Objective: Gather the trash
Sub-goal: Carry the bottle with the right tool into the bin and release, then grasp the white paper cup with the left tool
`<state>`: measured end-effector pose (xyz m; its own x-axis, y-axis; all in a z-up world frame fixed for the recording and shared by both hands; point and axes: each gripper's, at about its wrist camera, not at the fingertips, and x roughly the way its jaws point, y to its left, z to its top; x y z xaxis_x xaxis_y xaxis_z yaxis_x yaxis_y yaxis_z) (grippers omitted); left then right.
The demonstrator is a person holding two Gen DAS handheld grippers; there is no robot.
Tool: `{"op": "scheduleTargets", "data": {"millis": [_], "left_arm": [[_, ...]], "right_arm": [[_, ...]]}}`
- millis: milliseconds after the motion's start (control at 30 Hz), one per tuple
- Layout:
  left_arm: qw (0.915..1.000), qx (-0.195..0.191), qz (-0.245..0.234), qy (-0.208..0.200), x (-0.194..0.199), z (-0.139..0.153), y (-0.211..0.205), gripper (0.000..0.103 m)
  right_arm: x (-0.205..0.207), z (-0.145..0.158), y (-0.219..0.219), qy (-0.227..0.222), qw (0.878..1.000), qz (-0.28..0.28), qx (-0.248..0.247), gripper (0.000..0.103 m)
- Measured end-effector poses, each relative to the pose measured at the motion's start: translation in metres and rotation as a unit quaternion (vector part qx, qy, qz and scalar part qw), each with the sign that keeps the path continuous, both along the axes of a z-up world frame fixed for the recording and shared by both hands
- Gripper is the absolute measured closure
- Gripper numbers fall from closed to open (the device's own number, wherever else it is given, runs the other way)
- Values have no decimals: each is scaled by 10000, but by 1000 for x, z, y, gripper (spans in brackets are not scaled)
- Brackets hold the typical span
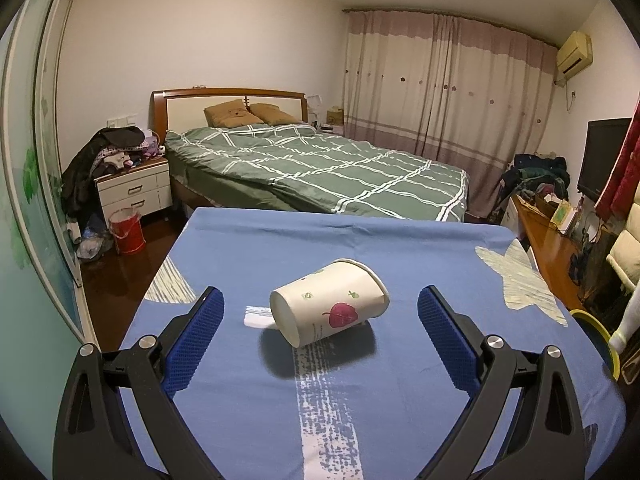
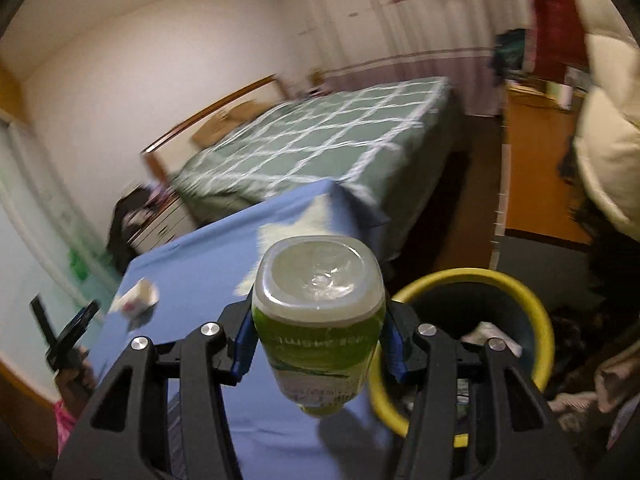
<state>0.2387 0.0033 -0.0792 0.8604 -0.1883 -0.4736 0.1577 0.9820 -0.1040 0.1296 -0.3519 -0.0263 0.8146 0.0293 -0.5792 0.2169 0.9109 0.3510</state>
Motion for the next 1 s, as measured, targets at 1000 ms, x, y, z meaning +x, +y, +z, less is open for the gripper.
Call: {"op": "scheduleTargets", "data": {"millis": [1000], "left_arm": [[9896, 852, -870, 761, 50, -12, -38, 7]], "right_arm": [[12, -88, -42, 514, 9971, -505, 251, 29]]}}
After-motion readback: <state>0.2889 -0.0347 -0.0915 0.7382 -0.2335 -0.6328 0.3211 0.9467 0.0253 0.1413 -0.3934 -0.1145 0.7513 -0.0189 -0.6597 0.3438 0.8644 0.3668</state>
